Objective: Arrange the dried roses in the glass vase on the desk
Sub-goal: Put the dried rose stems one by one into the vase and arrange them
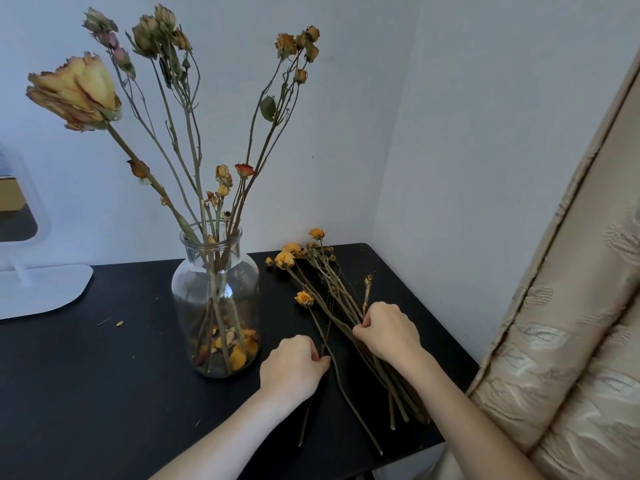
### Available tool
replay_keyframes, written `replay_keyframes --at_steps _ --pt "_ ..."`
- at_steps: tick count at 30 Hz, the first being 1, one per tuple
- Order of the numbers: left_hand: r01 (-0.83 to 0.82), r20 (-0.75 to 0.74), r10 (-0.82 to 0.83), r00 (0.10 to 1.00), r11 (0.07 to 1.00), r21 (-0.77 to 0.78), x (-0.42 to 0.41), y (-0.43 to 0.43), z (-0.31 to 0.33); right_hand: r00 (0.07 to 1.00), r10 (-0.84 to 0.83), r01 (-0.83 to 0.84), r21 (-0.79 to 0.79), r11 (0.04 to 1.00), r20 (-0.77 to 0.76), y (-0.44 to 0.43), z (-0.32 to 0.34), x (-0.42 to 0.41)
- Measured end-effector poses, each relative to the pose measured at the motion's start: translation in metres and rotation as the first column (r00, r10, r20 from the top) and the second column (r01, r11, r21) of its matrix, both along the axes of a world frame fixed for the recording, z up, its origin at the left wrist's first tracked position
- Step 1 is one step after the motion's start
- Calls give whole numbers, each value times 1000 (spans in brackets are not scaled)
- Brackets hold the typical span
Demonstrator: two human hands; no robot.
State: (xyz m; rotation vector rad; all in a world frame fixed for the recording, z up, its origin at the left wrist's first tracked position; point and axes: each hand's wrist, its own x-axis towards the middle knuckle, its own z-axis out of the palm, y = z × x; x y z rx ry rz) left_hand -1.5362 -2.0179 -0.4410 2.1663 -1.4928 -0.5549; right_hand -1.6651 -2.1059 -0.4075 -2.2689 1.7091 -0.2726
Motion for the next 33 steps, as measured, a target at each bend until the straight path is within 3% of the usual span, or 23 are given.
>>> replay_keyframes --at_steps 8,15,21,25,33 --pt "-42 8 43 999 997 -70 -2 -7 2 997 -16 13 40 999 70 -5 -1 -5" --pt "-79 -161 48 986 979 -190 -13 -41 16 986 -35 27 55 998 163 -16 -4 -17" --pt "-164 -206 138 969 980 -114 -25 -66 17 941 -92 25 203 979 326 -29 -7 -21" --pt "-235 -241 219 945 971 -42 -24 -73 17 928 -110 29 225 974 356 -34 -8 -18" --pt "-234 -461 212 861 972 10 -21 -85 16 896 -164 56 262 963 412 -40 -10 -14"
